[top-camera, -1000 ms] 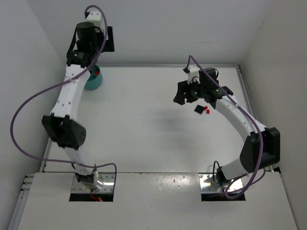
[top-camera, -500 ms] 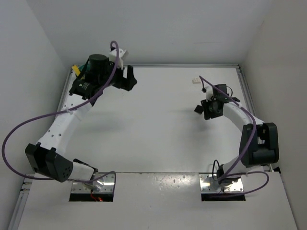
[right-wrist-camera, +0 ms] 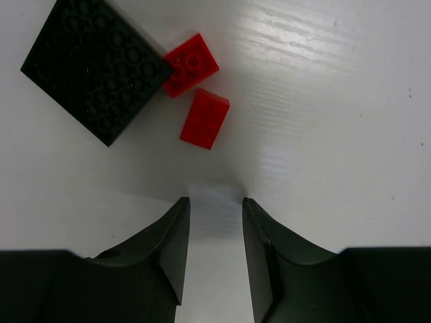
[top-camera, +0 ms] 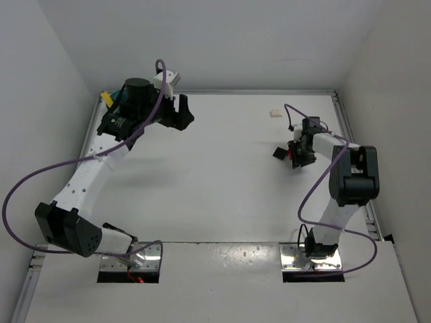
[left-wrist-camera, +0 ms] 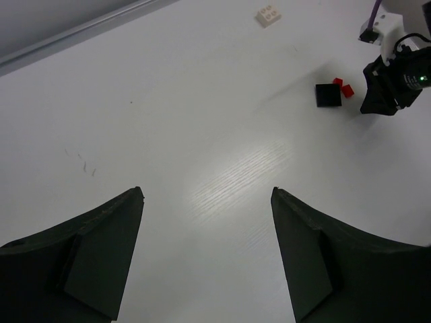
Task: Sort the legos into containers by color
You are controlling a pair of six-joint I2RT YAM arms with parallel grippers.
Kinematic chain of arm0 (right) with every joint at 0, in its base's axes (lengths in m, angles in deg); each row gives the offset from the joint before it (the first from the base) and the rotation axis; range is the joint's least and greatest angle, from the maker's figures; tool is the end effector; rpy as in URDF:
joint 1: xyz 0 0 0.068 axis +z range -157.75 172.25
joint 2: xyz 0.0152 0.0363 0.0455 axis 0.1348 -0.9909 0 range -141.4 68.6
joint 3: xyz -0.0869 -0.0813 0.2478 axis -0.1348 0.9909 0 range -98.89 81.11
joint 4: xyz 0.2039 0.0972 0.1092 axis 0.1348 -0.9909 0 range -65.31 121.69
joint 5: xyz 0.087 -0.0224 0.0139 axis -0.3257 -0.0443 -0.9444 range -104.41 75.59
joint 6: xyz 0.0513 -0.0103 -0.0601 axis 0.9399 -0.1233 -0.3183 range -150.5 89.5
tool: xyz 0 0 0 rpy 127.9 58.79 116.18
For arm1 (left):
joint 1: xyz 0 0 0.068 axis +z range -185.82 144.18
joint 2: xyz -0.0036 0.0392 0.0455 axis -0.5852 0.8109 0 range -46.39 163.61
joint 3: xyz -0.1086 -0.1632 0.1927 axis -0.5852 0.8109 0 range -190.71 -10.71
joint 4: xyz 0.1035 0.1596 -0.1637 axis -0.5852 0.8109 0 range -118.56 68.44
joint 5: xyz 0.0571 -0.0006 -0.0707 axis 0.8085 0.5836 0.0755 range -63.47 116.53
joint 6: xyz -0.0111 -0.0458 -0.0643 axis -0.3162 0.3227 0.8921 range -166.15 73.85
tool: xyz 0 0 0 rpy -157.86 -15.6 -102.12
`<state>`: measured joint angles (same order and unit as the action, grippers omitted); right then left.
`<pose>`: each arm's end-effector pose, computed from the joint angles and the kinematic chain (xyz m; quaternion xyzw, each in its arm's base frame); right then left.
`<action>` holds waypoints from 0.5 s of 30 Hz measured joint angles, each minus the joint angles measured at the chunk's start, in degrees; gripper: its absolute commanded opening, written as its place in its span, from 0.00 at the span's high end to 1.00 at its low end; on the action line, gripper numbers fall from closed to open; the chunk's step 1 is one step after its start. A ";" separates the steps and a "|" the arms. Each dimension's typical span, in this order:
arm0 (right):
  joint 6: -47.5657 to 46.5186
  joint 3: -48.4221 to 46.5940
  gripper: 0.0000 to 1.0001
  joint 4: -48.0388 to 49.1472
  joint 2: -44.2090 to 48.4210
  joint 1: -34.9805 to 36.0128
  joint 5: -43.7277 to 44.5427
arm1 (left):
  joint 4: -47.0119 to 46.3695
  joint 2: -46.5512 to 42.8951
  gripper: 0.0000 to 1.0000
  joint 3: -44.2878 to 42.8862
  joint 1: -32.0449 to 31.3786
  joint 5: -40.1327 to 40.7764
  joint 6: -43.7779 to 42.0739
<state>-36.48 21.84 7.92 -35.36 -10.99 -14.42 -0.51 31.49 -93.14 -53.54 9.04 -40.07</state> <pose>0.3443 -0.0196 0.1174 -0.0234 0.9821 -0.0150 0.1862 0.2988 -0.1171 0.3963 0.1667 0.8139 -0.2362 0.5040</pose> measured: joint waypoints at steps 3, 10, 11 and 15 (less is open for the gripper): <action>0.74 -2.32 0.61 -0.46 -2.40 0.00 -0.98 | -0.31 0.00 0.18 0.00 0.07 0.11 0.42; 4.55 -6.32 0.61 -0.22 -5.62 -0.02 -1.92 | -0.57 0.02 0.18 0.00 0.07 0.90 1.11; 5.03 -6.60 0.61 -0.17 -5.88 -0.02 -1.92 | -0.61 0.04 0.18 0.00 0.07 1.01 1.36; 7.43 -9.01 0.65 -0.09 -7.74 -0.02 -1.92 | -1.09 0.24 0.17 0.00 0.07 1.51 2.12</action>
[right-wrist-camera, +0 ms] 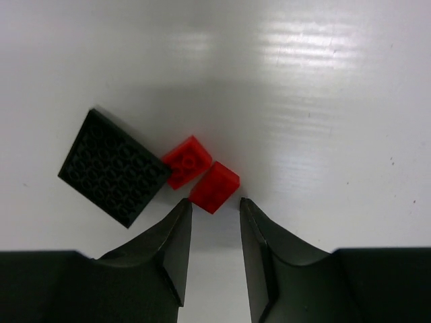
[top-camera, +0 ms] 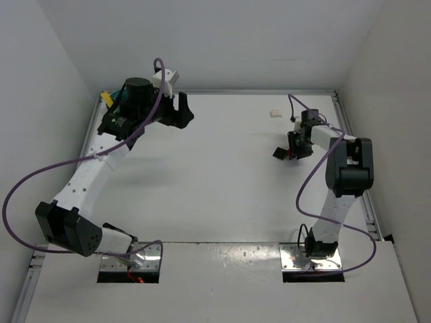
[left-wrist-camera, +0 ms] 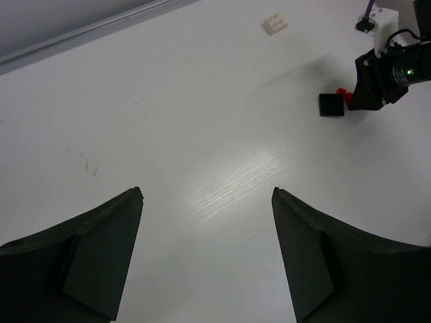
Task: Sort the legos into containers by color
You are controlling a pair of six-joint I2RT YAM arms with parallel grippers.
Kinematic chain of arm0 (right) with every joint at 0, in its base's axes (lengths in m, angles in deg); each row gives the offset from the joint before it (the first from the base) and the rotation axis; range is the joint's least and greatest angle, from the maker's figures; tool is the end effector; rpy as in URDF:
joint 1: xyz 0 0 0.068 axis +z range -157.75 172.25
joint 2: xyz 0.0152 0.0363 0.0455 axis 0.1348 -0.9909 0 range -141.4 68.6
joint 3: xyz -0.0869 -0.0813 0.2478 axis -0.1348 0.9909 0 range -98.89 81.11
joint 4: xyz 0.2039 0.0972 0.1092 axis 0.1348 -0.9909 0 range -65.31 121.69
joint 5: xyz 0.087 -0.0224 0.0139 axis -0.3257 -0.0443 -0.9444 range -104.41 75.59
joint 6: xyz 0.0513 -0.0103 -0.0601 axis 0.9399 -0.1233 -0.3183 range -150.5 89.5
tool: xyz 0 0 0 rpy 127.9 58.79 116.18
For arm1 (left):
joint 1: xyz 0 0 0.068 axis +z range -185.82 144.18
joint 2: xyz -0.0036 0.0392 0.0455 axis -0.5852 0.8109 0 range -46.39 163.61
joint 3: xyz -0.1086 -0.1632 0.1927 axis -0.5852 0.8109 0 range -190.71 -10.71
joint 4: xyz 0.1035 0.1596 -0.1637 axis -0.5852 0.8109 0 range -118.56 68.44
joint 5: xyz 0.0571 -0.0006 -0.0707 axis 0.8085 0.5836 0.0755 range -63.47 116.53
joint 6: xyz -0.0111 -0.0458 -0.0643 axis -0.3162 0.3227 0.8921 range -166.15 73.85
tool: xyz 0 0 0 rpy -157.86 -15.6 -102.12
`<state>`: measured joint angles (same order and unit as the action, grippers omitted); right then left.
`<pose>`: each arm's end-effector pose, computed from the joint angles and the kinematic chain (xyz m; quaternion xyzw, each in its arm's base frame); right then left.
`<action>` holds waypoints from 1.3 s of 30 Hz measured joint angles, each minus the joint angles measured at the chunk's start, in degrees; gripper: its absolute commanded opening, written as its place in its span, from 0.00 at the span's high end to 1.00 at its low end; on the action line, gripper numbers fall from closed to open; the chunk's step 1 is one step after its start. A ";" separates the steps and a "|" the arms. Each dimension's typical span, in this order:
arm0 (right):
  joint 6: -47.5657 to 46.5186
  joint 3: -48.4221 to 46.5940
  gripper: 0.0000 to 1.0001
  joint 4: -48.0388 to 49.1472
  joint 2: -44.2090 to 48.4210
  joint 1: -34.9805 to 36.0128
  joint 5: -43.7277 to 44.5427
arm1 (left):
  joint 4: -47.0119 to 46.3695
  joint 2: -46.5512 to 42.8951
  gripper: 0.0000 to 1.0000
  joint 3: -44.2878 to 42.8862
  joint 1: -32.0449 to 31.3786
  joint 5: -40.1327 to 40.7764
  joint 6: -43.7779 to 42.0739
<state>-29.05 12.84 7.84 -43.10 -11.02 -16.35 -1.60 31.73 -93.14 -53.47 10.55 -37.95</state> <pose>0.3839 -0.0197 0.1121 0.0371 0.9796 0.0134 0.1971 0.3020 -0.1159 0.3973 0.1447 0.8150 -0.2356 0.5092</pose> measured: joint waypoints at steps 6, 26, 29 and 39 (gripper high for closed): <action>2.23 -1.73 0.76 1.84 -1.53 0.00 0.24 | -0.55 0.42 0.17 0.00 0.00 0.81 0.09; 3.39 -5.79 0.59 0.33 -4.15 -0.31 1.55 | -1.42 0.63 0.16 0.17 0.00 1.66 1.51; 3.67 -6.97 0.59 -0.52 -4.90 -0.15 1.57 | -1.53 0.63 0.16 0.17 0.00 1.66 1.51; 3.67 -9.11 0.66 -1.22 -6.27 0.04 1.55 | -1.84 1.36 0.16 0.20 0.00 1.49 1.53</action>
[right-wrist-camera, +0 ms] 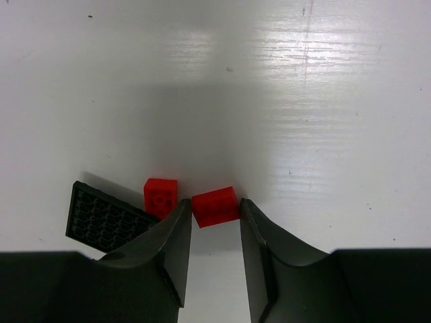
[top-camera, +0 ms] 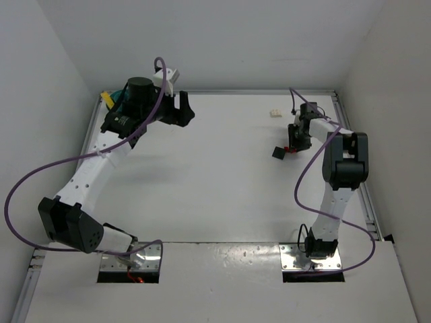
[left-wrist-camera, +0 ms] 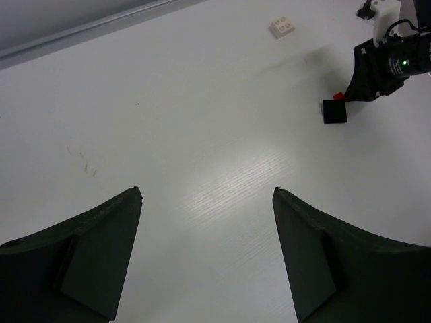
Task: Sort the legos into containers by color
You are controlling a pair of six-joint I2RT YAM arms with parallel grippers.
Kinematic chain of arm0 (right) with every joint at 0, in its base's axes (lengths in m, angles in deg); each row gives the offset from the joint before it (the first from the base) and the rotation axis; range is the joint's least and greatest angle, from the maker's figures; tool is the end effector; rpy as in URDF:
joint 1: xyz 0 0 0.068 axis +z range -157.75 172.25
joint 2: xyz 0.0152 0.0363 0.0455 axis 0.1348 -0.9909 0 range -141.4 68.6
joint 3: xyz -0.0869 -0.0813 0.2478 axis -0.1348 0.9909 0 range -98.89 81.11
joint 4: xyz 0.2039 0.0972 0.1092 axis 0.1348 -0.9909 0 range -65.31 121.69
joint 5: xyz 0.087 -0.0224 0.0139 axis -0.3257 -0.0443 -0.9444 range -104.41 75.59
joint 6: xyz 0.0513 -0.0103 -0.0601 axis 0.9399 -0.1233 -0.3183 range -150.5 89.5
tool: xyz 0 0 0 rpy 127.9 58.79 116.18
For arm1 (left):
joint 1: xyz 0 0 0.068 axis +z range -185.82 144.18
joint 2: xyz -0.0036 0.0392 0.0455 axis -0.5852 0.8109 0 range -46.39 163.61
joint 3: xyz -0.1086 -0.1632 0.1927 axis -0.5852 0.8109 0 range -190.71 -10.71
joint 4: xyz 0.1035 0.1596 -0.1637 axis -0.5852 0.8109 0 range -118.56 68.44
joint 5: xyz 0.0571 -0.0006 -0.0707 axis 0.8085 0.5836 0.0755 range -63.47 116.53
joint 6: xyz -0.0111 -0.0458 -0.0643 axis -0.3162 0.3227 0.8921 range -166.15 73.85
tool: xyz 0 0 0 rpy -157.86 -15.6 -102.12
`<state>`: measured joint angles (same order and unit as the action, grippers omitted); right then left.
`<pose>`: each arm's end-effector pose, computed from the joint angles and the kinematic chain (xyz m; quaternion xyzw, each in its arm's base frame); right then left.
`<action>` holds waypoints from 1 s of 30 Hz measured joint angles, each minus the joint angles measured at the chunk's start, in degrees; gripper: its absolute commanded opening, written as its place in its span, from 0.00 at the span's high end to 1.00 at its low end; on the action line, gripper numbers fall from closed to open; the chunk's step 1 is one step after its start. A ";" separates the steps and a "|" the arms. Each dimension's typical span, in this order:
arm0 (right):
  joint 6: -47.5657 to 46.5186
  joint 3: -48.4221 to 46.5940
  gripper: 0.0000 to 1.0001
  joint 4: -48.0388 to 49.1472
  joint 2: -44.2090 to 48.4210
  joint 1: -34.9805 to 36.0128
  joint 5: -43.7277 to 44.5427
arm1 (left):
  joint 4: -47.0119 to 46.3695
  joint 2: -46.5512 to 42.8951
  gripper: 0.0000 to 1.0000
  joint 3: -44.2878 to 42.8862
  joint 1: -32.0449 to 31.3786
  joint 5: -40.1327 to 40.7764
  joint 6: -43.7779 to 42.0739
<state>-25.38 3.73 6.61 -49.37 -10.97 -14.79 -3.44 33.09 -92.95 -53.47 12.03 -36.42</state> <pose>0.4194 -0.0232 0.1121 0.0704 0.9750 0.0067 0.2106 0.3110 -0.1169 0.3928 0.1270 0.8174 -0.2326 0.5116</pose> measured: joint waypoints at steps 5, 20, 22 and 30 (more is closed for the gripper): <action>-0.61 -1.20 0.85 -1.01 -0.70 -0.02 -0.31 | -0.02 1.01 0.16 -0.02 0.00 -0.33 0.24; -5.84 9.38 0.95 -4.33 14.43 2.19 -26.23 | -17.14 -2.73 0.11 26.29 12.20 -21.81 22.25; -6.21 10.23 0.95 -3.82 20.76 4.07 -33.42 | -20.33 -2.75 0.11 31.45 12.35 -25.22 27.78; -7.32 10.58 0.96 -0.61 35.47 17.18 -50.93 | -29.05 -3.21 0.17 36.89 10.56 -31.76 40.92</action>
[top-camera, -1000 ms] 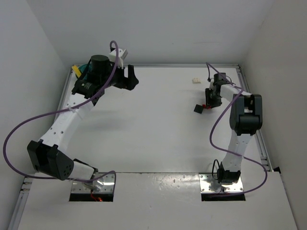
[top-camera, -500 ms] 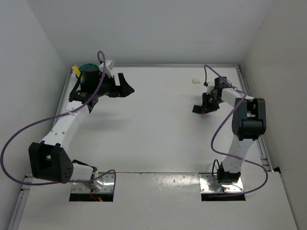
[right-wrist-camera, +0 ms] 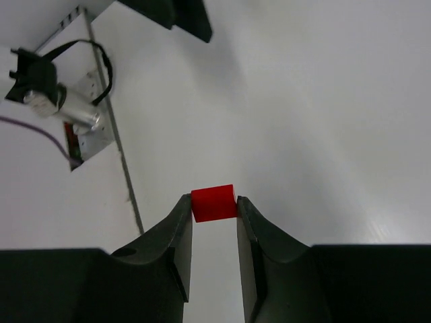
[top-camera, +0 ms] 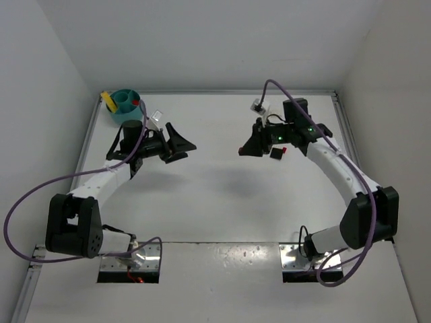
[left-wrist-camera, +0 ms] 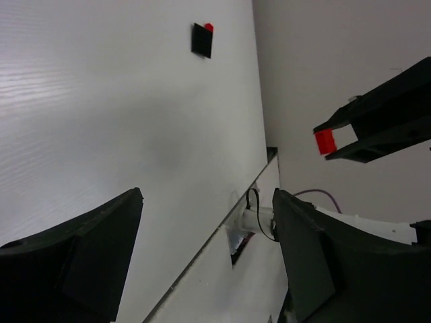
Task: Sort the legos into containers by color
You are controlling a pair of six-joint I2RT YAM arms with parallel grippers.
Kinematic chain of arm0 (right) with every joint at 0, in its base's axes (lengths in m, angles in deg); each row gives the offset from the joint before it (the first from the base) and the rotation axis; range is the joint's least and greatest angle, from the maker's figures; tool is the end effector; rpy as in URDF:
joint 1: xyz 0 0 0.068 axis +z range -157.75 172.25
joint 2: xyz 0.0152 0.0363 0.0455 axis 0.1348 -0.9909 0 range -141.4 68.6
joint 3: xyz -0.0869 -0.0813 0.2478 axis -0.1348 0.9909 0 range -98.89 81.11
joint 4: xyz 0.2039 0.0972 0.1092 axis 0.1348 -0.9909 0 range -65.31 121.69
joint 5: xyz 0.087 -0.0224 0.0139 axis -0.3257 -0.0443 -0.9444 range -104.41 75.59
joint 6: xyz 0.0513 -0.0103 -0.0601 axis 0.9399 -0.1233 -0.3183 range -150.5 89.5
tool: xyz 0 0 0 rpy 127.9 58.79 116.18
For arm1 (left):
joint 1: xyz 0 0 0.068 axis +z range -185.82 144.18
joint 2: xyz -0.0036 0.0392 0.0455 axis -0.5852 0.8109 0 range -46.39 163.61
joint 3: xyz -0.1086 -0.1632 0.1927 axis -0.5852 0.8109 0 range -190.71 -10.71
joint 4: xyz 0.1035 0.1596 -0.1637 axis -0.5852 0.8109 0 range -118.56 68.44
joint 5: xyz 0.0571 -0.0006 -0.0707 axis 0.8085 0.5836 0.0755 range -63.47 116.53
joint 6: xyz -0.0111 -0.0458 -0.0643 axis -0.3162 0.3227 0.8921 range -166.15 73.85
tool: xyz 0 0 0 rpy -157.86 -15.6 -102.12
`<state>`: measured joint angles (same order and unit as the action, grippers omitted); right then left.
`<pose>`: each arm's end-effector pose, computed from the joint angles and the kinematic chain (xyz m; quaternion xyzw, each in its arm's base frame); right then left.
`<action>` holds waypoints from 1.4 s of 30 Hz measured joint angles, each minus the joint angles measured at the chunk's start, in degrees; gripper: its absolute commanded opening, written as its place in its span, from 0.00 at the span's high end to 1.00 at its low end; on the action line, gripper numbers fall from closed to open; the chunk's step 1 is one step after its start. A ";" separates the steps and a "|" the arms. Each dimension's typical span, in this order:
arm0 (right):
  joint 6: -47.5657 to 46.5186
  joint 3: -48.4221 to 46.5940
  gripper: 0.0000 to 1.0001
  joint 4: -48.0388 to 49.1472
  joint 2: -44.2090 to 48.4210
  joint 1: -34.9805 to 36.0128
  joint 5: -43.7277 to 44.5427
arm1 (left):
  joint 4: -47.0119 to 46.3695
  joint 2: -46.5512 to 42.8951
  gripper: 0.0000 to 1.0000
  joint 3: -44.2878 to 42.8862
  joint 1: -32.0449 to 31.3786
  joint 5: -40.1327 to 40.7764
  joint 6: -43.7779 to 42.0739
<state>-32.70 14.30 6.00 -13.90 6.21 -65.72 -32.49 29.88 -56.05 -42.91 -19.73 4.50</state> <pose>0.2920 0.1277 0.2946 -0.2918 0.7883 0.4305 0.3287 0.2880 -0.0857 0.2481 -0.1004 0.8043 -0.5253 0.2590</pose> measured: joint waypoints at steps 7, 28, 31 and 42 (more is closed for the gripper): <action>-4.96 -0.68 0.96 -3.41 -1.97 11.10 1.68 | -2.16 3.21 0.30 -2.91 -6.56 -3.21 4.17; -11.61 -4.57 0.96 -4.02 -5.81 21.35 18.12 | -4.28 7.06 0.46 -3.98 -14.91 -6.60 6.86; -11.82 -5.03 0.96 -4.63 -5.95 21.59 18.73 | -5.20 7.10 0.49 -3.82 -15.13 -6.62 7.21; -12.31 -6.54 0.97 -6.56 -6.47 22.47 20.50 | -9.77 7.28 0.52 -1.92 -15.15 -7.52 10.67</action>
<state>-45.01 7.77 -0.56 -20.37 28.68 -45.22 -42.26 37.15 -57.98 -58.06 -27.24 15.17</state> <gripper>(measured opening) 0.283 0.480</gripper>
